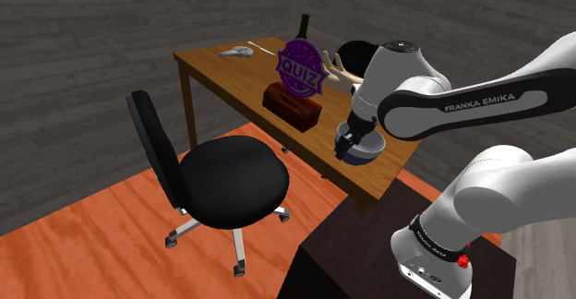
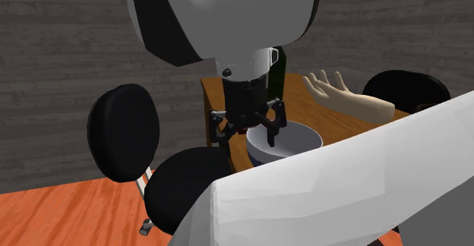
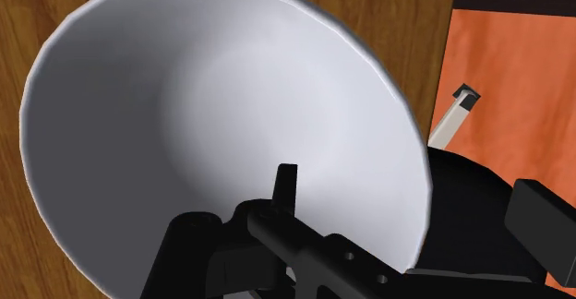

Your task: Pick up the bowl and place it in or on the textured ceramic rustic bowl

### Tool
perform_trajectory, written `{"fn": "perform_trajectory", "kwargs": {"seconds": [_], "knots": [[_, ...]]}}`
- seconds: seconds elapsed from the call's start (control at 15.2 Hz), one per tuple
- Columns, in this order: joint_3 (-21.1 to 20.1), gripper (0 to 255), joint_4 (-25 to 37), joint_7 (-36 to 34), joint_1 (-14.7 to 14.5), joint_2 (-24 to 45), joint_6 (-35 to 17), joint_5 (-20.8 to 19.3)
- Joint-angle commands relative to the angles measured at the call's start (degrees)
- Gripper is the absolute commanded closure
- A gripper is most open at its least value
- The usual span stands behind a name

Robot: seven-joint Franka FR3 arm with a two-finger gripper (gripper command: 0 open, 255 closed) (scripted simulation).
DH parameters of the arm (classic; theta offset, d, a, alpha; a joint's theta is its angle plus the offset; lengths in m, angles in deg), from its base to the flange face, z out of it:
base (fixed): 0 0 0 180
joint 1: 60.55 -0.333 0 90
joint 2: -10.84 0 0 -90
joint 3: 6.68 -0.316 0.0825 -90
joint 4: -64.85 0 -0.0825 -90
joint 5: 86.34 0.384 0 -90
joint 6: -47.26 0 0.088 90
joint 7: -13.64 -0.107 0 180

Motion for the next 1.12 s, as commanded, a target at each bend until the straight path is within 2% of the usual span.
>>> {"fn": "perform_trajectory", "kwargs": {"seconds": [0.0, 0.4, 0.46, 1.06], "knots": [[-0.1, 0, -0.5, -0.1, 0.1, 0.6, -1.1, -0.1], [-0.1, 0, -0.5, -0.1, 0.1, 0.6, -1.2, -0.1], [-0.1, 255, -0.5, -0.1, 0.1, 0.6, -1.2, -0.1], [-0.1, 255, -0.5, -0.1, 0.1, 0.6, -1.2, -0.1]]}}
